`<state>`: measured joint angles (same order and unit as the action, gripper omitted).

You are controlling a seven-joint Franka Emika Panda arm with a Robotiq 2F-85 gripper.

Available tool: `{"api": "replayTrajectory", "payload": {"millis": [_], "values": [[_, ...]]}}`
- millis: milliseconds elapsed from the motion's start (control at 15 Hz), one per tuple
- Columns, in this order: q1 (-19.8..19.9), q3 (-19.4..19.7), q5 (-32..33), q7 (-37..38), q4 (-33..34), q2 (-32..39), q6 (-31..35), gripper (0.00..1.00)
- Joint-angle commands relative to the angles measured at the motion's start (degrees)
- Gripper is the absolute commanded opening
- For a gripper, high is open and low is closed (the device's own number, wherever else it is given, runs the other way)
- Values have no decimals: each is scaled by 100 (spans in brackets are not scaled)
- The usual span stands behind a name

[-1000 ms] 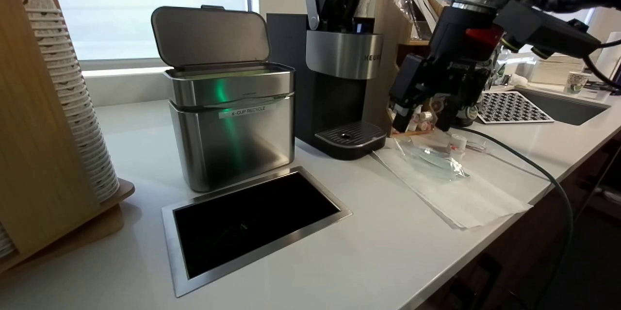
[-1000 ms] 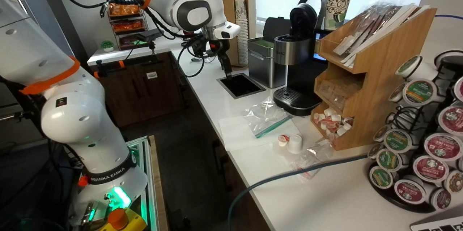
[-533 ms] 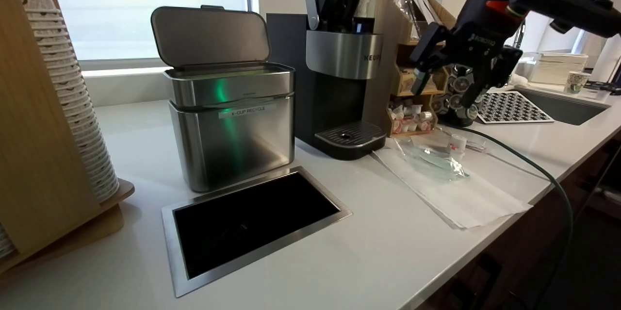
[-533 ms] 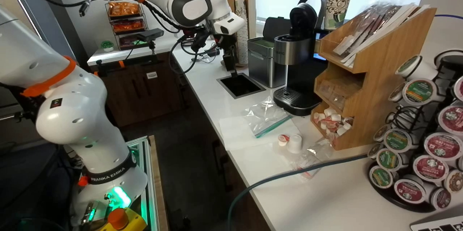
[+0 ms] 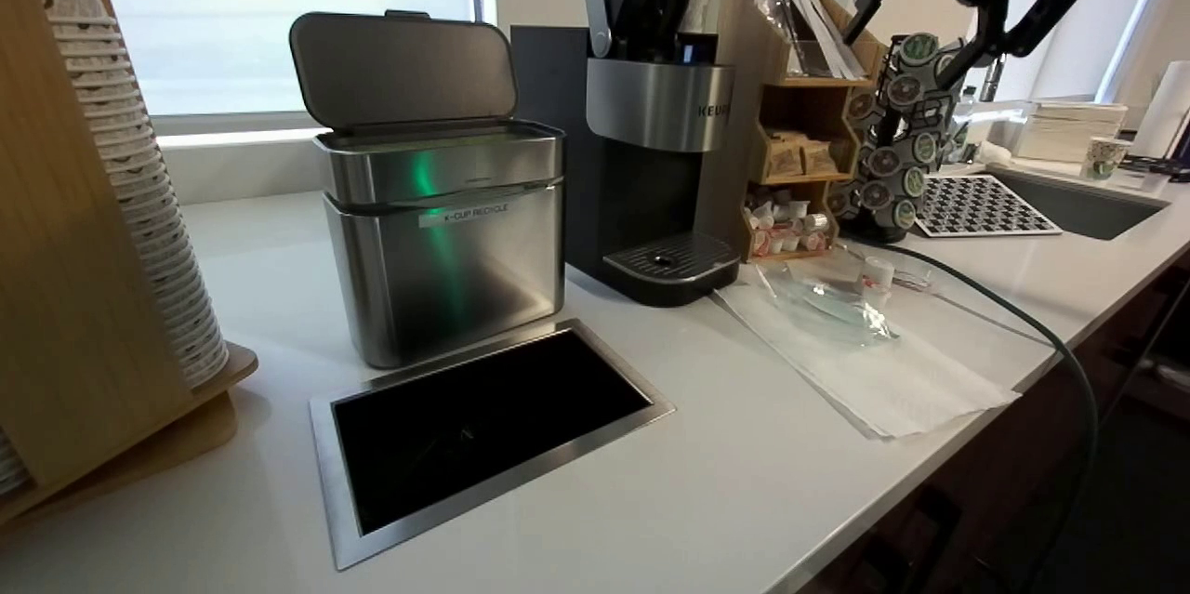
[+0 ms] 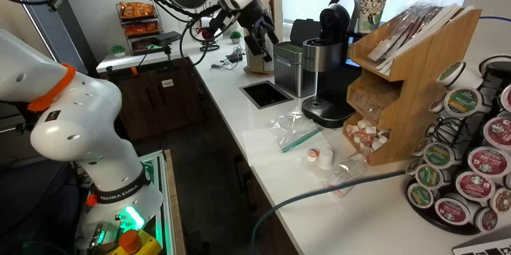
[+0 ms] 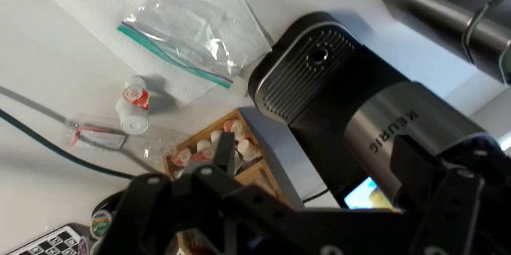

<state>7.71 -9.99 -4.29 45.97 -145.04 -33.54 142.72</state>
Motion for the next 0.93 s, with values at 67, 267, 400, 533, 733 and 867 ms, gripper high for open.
{"api": "replayTrajectory", "payload": {"millis": [67,267,400,533,733,867], "values": [[549,-170,461,597,398,-15,221,100],[829,-211,753,815,806,169,382,100],[919,-187,866,861,1078,323,447,100],[967,-182,964,889,1355,511,421,100],[798,-15,901,732,1270,391,343,100],[792,-11,913,738,1334,475,343,100]]}}
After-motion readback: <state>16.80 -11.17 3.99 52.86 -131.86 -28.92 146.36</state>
